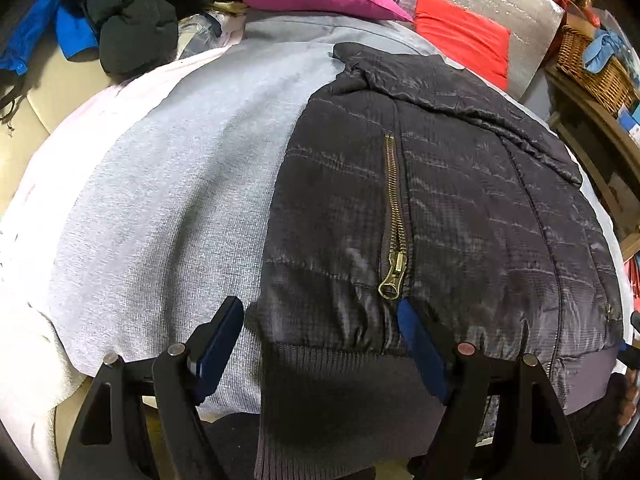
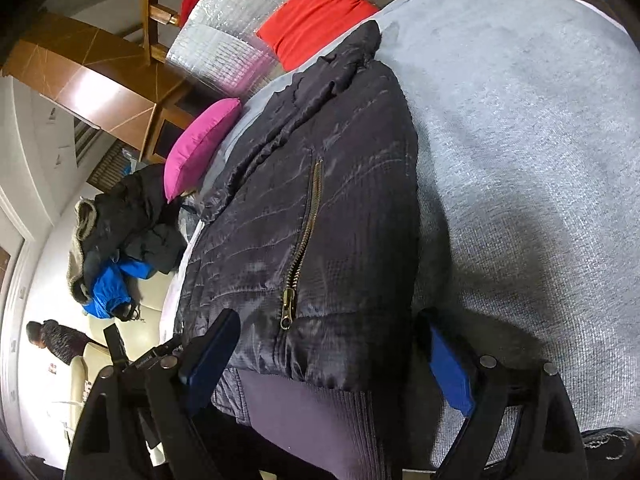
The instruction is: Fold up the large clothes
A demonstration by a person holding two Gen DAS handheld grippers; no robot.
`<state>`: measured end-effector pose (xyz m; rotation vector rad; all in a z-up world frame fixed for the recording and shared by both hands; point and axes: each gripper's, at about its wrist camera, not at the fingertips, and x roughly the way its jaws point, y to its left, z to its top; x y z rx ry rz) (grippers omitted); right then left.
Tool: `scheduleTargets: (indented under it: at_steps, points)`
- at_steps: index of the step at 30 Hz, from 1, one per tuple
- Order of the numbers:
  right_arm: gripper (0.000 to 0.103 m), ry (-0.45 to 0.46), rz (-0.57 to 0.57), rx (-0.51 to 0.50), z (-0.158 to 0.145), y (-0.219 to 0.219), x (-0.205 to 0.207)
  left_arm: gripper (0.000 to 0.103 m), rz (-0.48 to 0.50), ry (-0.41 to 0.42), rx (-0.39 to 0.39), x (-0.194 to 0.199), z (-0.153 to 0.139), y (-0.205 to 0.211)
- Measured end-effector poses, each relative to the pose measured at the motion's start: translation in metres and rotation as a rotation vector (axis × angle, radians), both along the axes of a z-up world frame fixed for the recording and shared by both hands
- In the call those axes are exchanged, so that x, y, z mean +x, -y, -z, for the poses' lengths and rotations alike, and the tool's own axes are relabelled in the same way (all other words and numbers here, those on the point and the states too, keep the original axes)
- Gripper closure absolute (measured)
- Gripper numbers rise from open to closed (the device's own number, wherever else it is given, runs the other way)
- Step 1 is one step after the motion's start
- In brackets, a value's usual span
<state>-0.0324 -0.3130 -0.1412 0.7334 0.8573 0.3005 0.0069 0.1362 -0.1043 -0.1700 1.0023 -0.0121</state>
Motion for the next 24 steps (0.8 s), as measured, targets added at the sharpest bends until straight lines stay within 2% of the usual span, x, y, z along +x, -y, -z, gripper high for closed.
scheduleTargets:
  at_steps: [16,20,24]
  points:
    - [0.014,0.008,-0.021,-0.03,-0.002,-0.006,-0.001,0.02,-0.022,0.01,0.013,-0.009,-0.003,0.0]
    - [0.026,-0.004,-0.026,-0.081,-0.003,-0.014,-0.003,0.02,-0.011,0.022,-0.016,-0.016,-0.008,-0.002]
    - [0.035,-0.013,-0.012,-0.105,-0.004,-0.015,-0.005,0.02,0.012,0.024,-0.026,-0.021,-0.008,-0.004]
